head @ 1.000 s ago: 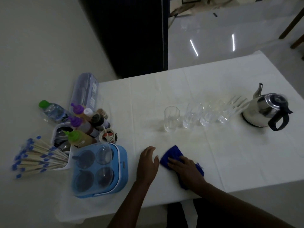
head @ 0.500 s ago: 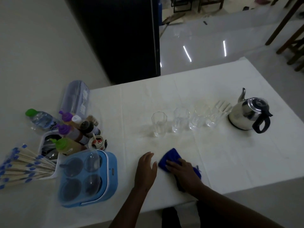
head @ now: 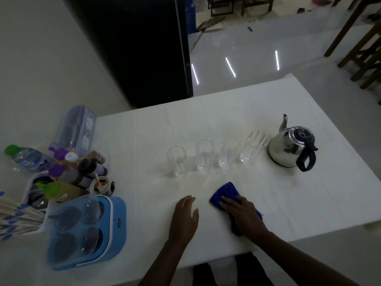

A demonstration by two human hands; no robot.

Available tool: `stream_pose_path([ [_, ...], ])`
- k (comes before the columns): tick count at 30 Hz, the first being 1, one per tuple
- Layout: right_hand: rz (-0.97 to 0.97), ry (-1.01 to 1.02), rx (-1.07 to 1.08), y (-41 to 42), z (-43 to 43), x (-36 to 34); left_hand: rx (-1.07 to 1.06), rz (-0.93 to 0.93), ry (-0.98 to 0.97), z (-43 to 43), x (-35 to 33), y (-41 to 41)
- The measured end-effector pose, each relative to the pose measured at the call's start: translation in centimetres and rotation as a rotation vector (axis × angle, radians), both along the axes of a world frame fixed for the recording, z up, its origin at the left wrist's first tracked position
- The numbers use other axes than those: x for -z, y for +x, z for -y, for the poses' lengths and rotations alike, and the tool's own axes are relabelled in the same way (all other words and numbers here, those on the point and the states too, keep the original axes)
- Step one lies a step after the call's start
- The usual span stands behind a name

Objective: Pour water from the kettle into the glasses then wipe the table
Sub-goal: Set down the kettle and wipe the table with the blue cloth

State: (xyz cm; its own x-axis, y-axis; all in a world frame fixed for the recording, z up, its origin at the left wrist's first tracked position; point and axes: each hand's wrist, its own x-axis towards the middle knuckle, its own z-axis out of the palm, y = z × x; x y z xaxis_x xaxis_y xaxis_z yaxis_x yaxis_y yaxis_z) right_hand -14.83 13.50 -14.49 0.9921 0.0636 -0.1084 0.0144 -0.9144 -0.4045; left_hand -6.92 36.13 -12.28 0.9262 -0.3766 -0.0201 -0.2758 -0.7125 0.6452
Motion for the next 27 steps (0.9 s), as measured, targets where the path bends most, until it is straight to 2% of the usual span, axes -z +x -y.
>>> stream_pose_path([
  [2, -0.015, -0.002, 0.088, 0.9, 2.3, -0.5, 0.0, 0.005, 0.01, 1.0, -0.1, -0.1],
  [4, -0.065, 0.038, 0.304, 2.7, 3.1, -1.3, 0.01, 0.005, 0.016, 2.0, -0.1, -0.1],
  [6, -0.105, 0.046, 0.424, 3.9, 3.2, -2.0, 0.027, 0.014, 0.017, 3.2, -0.2, -0.1],
  [8, -0.103, 0.023, 0.382, 3.4, 3.2, -2.2, 0.045, 0.008, 0.02, 4.6, -0.3, -0.1],
  [11, -0.039, -0.036, 0.172, 0.0, 4.8, -1.1, 0.054, 0.006, 0.013, 6.5, -0.5, 0.0],
  [13, -0.031, -0.07, 0.111, -0.9, 7.2, -1.4, 0.077, 0.019, 0.018, 7.6, -0.6, 0.2],
  [16, -0.075, -0.097, 0.243, 1.1, 9.8, -2.1, 0.095, 0.026, 0.03, 9.4, -0.8, 0.2],
  [18, -0.118, -0.05, 0.376, 2.9, 10.0, -2.3, 0.1, 0.023, 0.03, 10.8, -1.1, 0.1],
  [20, -0.144, -0.018, 0.414, 3.4, 9.9, -2.5, 0.093, 0.001, 0.03, 12.3, -1.3, -0.1],
  [25, -0.085, -0.067, 0.091, -1.3, 12.5, -1.5, 0.102, -0.028, 0.023, 14.5, -1.1, -1.3],
  [27, -0.114, -0.081, 0.138, -1.2, 14.5, -1.7, 0.111, -0.029, 0.035, 15.0, -1.1, -1.6],
])
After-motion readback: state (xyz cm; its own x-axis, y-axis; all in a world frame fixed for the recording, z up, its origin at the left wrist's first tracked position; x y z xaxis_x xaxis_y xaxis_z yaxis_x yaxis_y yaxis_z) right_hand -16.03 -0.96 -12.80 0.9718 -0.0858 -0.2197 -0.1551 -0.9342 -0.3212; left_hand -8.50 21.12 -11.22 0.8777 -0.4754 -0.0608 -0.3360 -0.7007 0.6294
